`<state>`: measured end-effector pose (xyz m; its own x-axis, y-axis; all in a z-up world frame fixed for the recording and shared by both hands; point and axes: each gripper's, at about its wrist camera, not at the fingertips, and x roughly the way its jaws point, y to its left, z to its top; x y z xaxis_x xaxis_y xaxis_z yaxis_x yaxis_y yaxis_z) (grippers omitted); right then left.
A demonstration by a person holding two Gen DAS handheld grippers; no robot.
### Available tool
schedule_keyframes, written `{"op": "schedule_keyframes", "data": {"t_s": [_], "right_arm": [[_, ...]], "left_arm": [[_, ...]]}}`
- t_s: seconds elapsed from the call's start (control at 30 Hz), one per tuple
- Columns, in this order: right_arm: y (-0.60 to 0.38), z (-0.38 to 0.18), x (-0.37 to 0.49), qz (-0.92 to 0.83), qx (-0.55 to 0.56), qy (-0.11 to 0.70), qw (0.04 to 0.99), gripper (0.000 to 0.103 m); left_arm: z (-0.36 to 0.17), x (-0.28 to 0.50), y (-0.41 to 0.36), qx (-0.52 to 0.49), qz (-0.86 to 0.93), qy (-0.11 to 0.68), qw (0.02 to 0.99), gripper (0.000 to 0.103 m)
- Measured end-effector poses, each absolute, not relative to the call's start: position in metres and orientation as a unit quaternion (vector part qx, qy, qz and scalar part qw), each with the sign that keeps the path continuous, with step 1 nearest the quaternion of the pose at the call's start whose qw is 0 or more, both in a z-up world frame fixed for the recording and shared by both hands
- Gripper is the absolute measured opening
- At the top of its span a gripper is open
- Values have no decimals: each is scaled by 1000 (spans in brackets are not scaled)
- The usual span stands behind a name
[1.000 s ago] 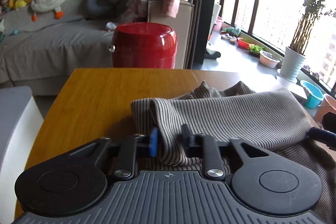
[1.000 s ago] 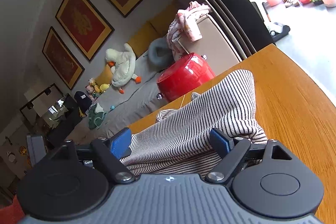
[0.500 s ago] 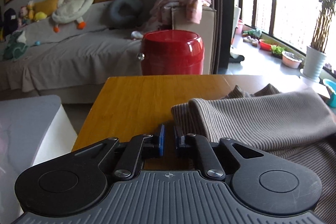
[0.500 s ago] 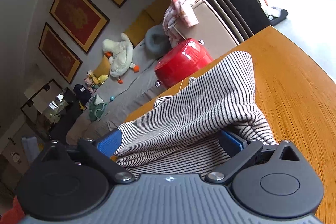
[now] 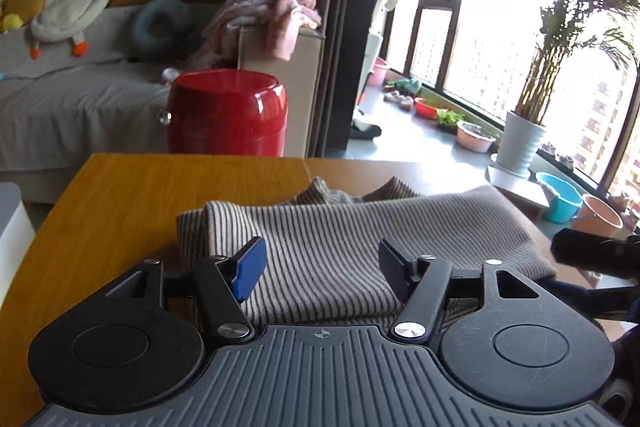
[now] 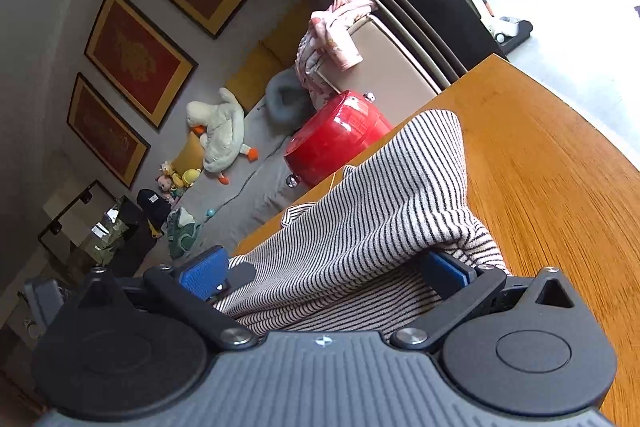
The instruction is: Fold clothes
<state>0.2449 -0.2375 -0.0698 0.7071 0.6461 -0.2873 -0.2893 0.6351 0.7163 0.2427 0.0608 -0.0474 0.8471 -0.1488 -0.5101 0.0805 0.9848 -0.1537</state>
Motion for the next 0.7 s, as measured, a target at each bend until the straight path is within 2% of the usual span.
{"op": "schedule_keyframes", "data": {"t_s": [0.1, 0.13, 0.17, 0.33, 0.5, 0.53, 0.57, 0.67, 0.7], "right_arm": [[-236, -68, 247, 275, 322, 279, 862, 103], [-235, -66, 249, 278, 318, 286, 860, 103], [-234, -63, 249, 283, 311, 290, 859, 103], [-224, -26, 250, 312, 236, 275, 878, 103], [-212, -4, 270, 289, 170, 262, 905, 102], [-209, -6, 275, 285, 161, 270, 905, 96], [-206, -12, 280, 281, 153, 284, 904, 85], [-203, -35, 289, 268, 149, 332, 892, 72], [-203, -41, 285, 270, 142, 328, 894, 71]], "left_arm": [[-58, 243, 69, -81, -71, 272, 956, 76], [-59, 243, 70, -81, -76, 273, 956, 81], [-59, 243, 72, -81, -81, 274, 955, 82], [-60, 242, 74, -78, -94, 275, 954, 92], [-60, 243, 74, -80, -96, 278, 952, 95], [-61, 243, 74, -81, -97, 278, 952, 95], [-61, 243, 75, -84, -99, 278, 952, 96], [-62, 244, 80, -92, -110, 285, 948, 99], [-62, 243, 81, -91, -115, 286, 947, 100]]}}
